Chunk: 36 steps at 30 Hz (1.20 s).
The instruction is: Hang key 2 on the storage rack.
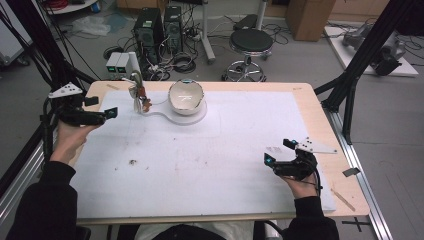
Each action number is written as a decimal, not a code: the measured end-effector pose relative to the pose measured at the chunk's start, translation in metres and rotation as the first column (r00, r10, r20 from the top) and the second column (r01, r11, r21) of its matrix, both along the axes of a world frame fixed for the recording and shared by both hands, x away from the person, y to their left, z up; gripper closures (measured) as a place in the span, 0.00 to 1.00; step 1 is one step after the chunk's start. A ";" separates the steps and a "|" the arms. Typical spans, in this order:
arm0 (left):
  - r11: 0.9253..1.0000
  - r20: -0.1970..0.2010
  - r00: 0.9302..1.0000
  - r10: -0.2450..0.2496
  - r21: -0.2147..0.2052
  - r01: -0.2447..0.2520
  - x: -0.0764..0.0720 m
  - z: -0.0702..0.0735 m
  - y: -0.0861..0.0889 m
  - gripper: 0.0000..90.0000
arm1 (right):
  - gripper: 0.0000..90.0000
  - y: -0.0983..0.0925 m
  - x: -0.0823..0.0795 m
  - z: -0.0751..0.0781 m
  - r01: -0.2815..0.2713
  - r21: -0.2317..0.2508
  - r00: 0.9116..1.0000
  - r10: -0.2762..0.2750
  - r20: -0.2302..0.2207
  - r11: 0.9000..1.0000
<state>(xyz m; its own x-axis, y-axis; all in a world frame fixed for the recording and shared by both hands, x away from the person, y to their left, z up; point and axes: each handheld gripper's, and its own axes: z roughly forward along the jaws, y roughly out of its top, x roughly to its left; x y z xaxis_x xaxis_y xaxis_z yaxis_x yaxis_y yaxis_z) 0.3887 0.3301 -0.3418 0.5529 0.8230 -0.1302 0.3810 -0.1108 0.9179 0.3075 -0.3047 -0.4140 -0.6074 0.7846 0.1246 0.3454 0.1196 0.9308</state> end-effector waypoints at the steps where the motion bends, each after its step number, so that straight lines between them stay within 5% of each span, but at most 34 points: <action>1: 1.000 -0.003 1.000 0.000 -0.003 0.000 -0.002 -0.002 0.000 0.02 | 0.01 0.000 0.000 0.000 0.001 -0.001 1.000 -0.001 0.001 1.000; 7: 1.000 -0.017 1.000 0.005 -0.006 -0.005 -0.020 -0.019 0.003 0.02 | 0.01 0.000 0.000 0.000 0.002 -0.004 1.000 -0.002 -0.006 1.000; 23: 0.995 -0.058 0.997 -0.049 0.079 0.054 -0.064 -0.047 -0.015 0.02 | 0.01 0.002 0.005 -0.003 0.000 -0.036 1.000 -0.001 -0.013 0.999; 36: 0.998 -0.095 0.995 -0.037 0.043 0.041 -0.089 -0.066 -0.008 0.02 | 0.01 0.002 0.005 -0.003 -0.002 -0.034 1.000 0.001 -0.014 0.999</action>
<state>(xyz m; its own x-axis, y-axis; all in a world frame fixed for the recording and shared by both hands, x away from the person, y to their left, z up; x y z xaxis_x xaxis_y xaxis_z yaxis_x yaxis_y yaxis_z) 0.2995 0.3217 -0.4076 0.5717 0.8073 -0.1466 0.4600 -0.1674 0.8720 0.3122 -0.3027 -0.4167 -0.6070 0.7876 0.1061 0.3578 0.1516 0.9214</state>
